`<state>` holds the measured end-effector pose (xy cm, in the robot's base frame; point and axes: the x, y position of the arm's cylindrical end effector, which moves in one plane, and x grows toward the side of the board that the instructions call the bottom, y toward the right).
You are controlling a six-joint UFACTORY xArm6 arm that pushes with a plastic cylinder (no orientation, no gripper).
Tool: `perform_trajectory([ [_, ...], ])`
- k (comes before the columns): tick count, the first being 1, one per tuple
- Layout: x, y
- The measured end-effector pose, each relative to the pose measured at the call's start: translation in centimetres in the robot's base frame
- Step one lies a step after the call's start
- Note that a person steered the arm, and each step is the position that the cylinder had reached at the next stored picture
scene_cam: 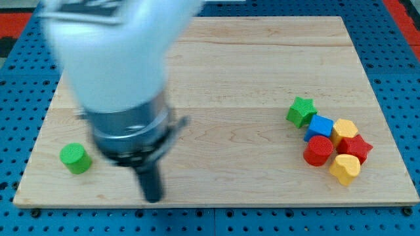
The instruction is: Push the green circle left beside the cube
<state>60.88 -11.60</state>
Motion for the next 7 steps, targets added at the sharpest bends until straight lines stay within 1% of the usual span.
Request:
perform_trajectory([
  [1,-1.2,-10.6],
  [2,-4.6,-16.7],
  [3,-7.1,-12.7],
  [4,-6.3,-5.6],
  [5,-4.0,-8.7],
  [6,-0.9,-4.1],
  [7,-5.3,3.5],
])
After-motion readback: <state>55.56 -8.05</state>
